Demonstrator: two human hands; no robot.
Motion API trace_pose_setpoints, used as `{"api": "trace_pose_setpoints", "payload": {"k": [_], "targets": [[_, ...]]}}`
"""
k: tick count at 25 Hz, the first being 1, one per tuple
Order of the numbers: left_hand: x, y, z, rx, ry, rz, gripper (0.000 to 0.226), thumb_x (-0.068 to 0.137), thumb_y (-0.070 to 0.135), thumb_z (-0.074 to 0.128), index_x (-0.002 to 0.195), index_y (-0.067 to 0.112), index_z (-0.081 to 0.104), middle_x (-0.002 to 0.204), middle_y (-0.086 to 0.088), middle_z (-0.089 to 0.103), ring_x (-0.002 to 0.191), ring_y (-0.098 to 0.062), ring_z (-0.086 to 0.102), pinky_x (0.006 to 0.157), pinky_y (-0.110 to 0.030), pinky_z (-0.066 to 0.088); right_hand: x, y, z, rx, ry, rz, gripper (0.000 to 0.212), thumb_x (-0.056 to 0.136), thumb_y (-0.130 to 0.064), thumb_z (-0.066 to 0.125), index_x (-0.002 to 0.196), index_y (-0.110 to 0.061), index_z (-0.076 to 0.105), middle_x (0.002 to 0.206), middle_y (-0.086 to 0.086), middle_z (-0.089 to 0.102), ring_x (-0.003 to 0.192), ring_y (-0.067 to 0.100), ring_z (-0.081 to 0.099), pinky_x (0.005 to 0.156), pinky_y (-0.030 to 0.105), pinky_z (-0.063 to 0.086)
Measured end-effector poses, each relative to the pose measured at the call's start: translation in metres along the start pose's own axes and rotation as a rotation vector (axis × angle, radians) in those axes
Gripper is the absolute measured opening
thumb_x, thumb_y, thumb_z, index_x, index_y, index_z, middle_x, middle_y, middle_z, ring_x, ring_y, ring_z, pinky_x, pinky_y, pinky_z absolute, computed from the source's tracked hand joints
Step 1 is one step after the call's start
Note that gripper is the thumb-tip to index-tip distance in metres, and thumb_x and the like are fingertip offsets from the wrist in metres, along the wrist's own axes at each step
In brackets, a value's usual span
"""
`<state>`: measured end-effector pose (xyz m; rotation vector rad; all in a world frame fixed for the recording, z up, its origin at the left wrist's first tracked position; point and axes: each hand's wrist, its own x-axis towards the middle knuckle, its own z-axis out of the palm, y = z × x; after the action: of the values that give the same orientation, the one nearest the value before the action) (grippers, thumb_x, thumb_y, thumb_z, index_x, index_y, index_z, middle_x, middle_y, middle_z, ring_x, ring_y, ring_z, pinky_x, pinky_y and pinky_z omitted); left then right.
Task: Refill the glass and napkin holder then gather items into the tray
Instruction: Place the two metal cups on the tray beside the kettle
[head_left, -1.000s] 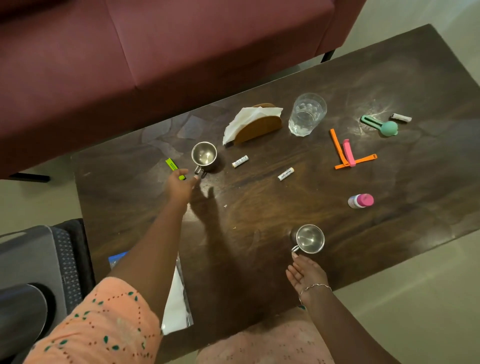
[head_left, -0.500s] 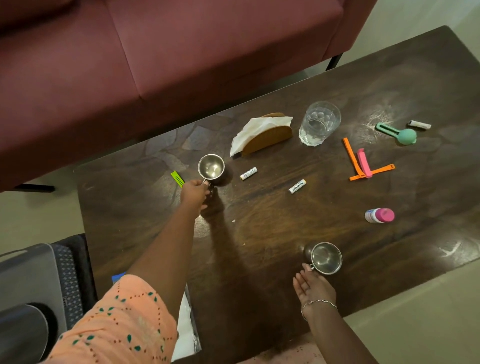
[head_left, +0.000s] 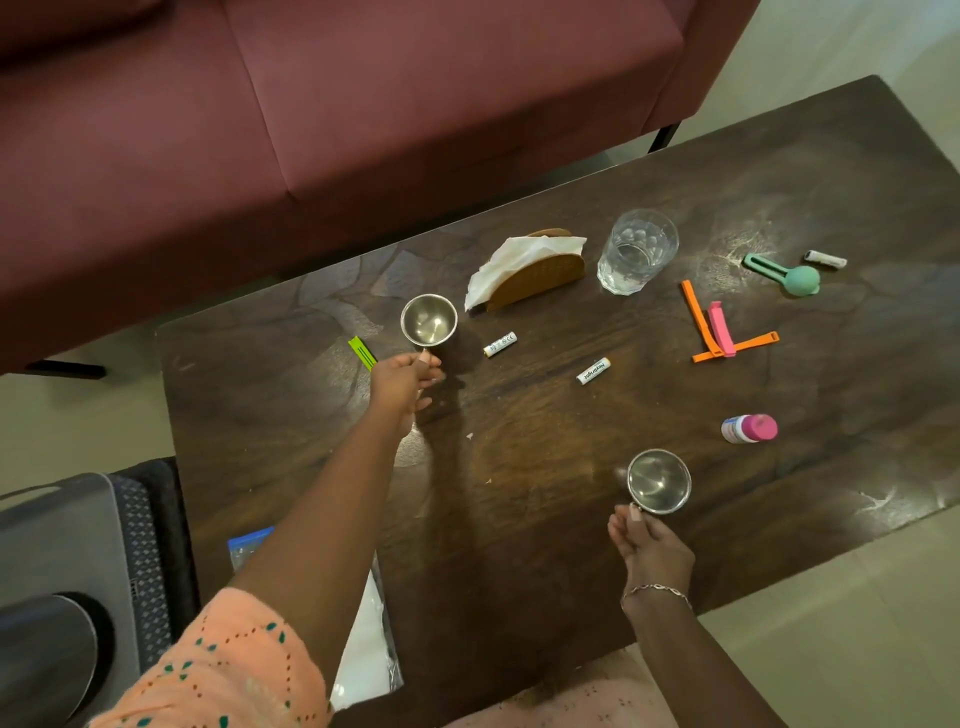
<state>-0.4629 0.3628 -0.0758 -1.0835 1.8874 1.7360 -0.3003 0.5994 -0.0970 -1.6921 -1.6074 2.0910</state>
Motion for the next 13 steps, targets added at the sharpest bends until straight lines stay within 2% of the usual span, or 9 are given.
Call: {"api": "trace_pose_setpoints", "payload": {"k": [2,4,7,10,13], "targets": [[-0.021,-0.002,-0.006,-0.023,-0.026,0.003,0.026,0.094,0.019,0.049,0.070,0.019,0.059,0.073,0.002,0.060,0.067,-0.008,0.050,0.062,-0.025,0.041,-0.007,-0.014,0.002,-0.069,-0.070,-0.096,0.021,0.089,-0.001,0.054,0.072,-0.009,0.064,0.072,0.005,0.064,0.064,0.010,0.063,0.062,0.012,0.055],[-0.044,-0.005,-0.012,-0.061,-0.044,-0.006,0.025,0.093,0.019,0.050,0.070,0.019,0.060,0.074,0.001,0.060,0.068,-0.008,0.051,0.062,-0.025,0.041,-0.016,-0.028,0.006,-0.114,-0.138,-0.177,0.016,0.089,0.000,0.054,0.077,-0.003,0.064,0.076,0.007,0.063,0.064,0.008,0.064,0.061,0.010,0.054],[-0.078,-0.008,-0.022,-0.119,-0.041,-0.017,0.025,0.093,0.017,0.050,0.071,0.018,0.061,0.075,-0.001,0.061,0.068,-0.009,0.052,0.061,-0.026,0.039,-0.030,-0.044,0.012,-0.177,-0.231,-0.263,0.014,0.088,0.001,0.054,0.079,0.001,0.064,0.074,0.006,0.063,0.056,0.000,0.063,0.057,0.007,0.052],[-0.112,-0.015,-0.039,-0.197,-0.013,-0.022,0.024,0.092,0.015,0.051,0.070,0.017,0.062,0.075,-0.001,0.062,0.069,-0.010,0.052,0.063,-0.026,0.039,-0.049,-0.055,0.017,-0.223,-0.345,-0.299,0.022,0.088,0.003,0.054,0.070,-0.007,0.064,0.072,0.007,0.063,0.059,0.007,0.061,0.054,0.007,0.051],[-0.143,-0.020,-0.062,-0.230,0.024,-0.023,0.023,0.091,0.013,0.051,0.071,0.015,0.061,0.073,-0.002,0.061,0.068,-0.010,0.051,0.062,-0.025,0.038,-0.070,-0.055,0.028,-0.273,-0.466,-0.311,0.015,0.087,0.005,0.053,0.077,0.002,0.064,0.072,0.008,0.062,0.052,0.001,0.063,0.050,0.006,0.049]]}}
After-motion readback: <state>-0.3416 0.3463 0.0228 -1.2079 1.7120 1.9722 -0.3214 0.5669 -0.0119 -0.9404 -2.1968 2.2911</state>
